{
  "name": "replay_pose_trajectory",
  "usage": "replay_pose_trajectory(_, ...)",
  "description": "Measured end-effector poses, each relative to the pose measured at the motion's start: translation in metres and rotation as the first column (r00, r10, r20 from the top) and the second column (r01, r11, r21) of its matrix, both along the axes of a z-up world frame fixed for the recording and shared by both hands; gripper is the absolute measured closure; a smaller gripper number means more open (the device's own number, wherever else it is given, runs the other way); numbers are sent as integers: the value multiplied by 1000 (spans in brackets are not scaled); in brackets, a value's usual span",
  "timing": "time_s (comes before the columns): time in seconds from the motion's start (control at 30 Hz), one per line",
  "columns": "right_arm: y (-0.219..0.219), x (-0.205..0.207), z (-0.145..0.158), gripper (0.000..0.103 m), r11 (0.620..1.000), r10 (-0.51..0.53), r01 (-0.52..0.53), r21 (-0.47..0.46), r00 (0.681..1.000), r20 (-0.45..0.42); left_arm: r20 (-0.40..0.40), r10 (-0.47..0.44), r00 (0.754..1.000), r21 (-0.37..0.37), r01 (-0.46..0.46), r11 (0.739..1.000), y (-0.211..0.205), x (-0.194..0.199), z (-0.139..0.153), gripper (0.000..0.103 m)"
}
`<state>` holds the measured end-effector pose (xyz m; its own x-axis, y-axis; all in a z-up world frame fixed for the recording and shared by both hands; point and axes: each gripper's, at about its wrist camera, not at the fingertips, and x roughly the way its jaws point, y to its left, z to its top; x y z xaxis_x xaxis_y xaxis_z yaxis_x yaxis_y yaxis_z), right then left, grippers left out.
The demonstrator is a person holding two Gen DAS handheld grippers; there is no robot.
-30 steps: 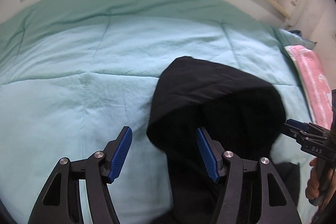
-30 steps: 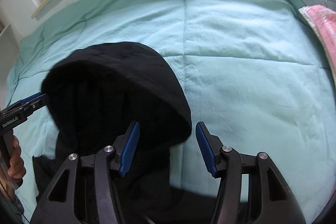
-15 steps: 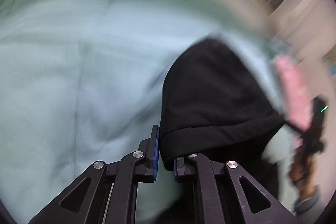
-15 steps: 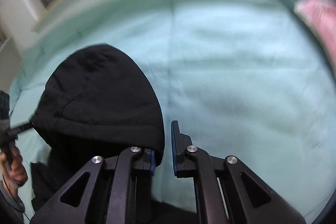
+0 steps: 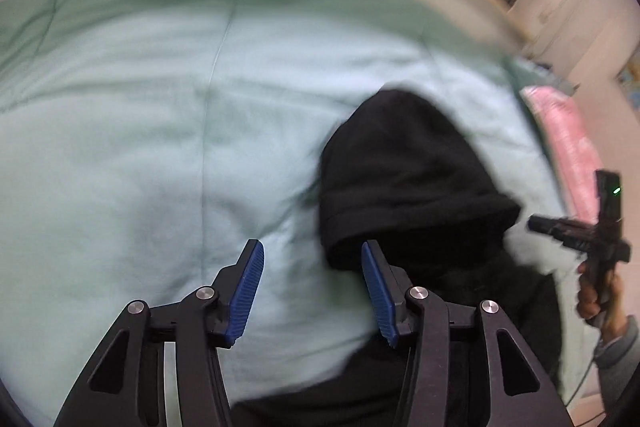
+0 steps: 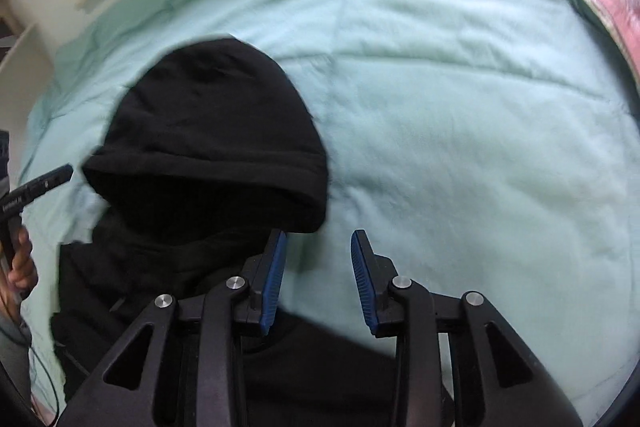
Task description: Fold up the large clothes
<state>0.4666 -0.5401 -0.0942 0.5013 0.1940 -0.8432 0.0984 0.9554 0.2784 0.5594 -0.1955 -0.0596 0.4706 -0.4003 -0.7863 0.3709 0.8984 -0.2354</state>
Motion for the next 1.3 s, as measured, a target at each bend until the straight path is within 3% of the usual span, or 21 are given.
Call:
replay_pose_trajectory(0.1, 13, 14, 28, 66, 999, 10, -14, 48, 997, 76, 40, -44, 998, -82, 47, 996, -19, 12, 28, 51)
replay_pose_trajectory(0.17, 23, 38, 35, 66, 995, 24, -33, 92, 994, 103, 21, -67, 998, -107, 69, 992, -44, 28, 29, 51)
replay_pose_trajectory(0.3, 51, 75, 11, 66, 993, 81, -85, 79, 995, 59, -109, -90, 990, -85, 81, 993, -83, 58, -18, 51)
replay_pose_trajectory(0.4, 55, 76, -27, 66, 993, 105, -103, 59, 994, -34, -206, -60, 977, 19, 65, 998, -85, 63, -69, 57)
replay_pose_trajectory(0.47, 52, 75, -50, 73, 992, 108, -104, 68, 992, -70, -243, -50, 969, 10, 54, 999, -76, 61, -89, 59)
replay_pose_trajectory(0.53, 42, 71, -61, 80, 990, 91, -84, 109, 994, -67, -244, -39, 969, -34, 32, 999, -65, 62, -91, 71)
replay_pose_trajectory(0.67, 31, 70, -52, 80, 985, 73, -63, 160, 996, -54, -230, -30, 973, -75, 13, 997, -60, 60, -88, 74)
replay_pose_trajectory(0.7, 32, 69, -41, 73, 986, 74, -68, 154, 997, -37, -212, -32, 977, -65, 18, 998, -61, 56, -85, 74)
replay_pose_trajectory(0.77, 39, 71, -12, 72, 986, 85, -91, 142, 995, 48, -179, -35, 983, -34, 29, 999, -65, 52, -82, 74)
replay_pose_trajectory(0.83, 49, 82, 16, 58, 982, 109, -127, 139, 986, 129, -154, -38, 987, 5, 39, 999, -73, 50, -85, 74)
replay_pose_trajectory(0.93, 73, 115, 37, 52, 981, 163, -179, 75, 970, 180, -140, -41, 989, 31, 46, 998, -77, 50, -83, 74)
replay_pose_trajectory(1.07, 104, 168, 12, 52, 979, 196, -200, 24, 974, 117, -140, -44, 989, 3, 45, 999, -72, 53, -83, 74)
replay_pose_trajectory(1.17, 120, 183, -28, 53, 979, 185, -183, -94, 983, 15, -137, -45, 990, -7, 45, 999, -68, 51, -85, 74)
replay_pose_trajectory(1.3, 116, 178, -31, 52, 981, 184, -182, -68, 983, 24, -133, -48, 990, -6, 47, 999, -61, 47, -86, 74)
